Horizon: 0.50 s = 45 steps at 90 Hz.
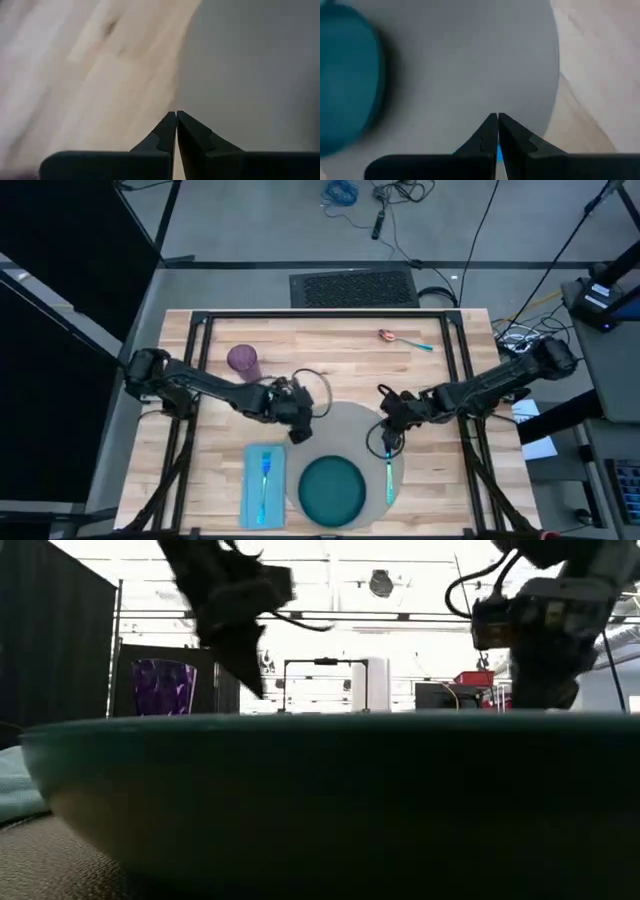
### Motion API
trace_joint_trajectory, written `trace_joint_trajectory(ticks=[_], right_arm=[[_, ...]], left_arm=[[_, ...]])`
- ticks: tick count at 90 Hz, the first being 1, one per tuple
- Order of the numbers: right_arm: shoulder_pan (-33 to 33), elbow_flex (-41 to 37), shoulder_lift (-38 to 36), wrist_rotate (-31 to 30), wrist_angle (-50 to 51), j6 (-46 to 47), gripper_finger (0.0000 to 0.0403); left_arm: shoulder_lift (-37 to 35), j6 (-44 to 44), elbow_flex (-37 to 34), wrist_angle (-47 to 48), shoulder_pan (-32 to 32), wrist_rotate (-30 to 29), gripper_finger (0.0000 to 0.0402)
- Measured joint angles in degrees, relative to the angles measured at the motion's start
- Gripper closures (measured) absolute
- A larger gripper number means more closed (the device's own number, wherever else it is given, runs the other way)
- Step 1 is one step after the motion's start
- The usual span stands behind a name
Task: Set table place
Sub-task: Adjust the gray mat
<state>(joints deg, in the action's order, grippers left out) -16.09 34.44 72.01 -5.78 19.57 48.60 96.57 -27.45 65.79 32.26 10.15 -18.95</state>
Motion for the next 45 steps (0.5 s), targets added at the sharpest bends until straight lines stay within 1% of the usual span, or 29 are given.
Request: trace_joint_trajectory(ticks=[9,17,32,45], right_arm=[[-1.04,-0.61,0.09,1.44,-1.88,1.55,0.0403],[-2.94,-0.7,0.09,1.33,-1.44,4.0,0.0403],[-5.74,-0.68,0.09,1.47,-1.46,8.07,0.0403],[-9.57,-0.68,0.15,2.47,1.9,14.79,0.0403]], left_arm=[[2.47,5.14,-0.34,-6.17,-1.64,5.99,0.0401],[4.07,6.01,-0.32,-8.23,-2.6,9.14,0.0401],[8.79,8.32,-0.3,-8.22,-3.76,12.97,0.0401],[11.9,8.99,-0.27,-7.92,-4.31,14.56,0.0401]])
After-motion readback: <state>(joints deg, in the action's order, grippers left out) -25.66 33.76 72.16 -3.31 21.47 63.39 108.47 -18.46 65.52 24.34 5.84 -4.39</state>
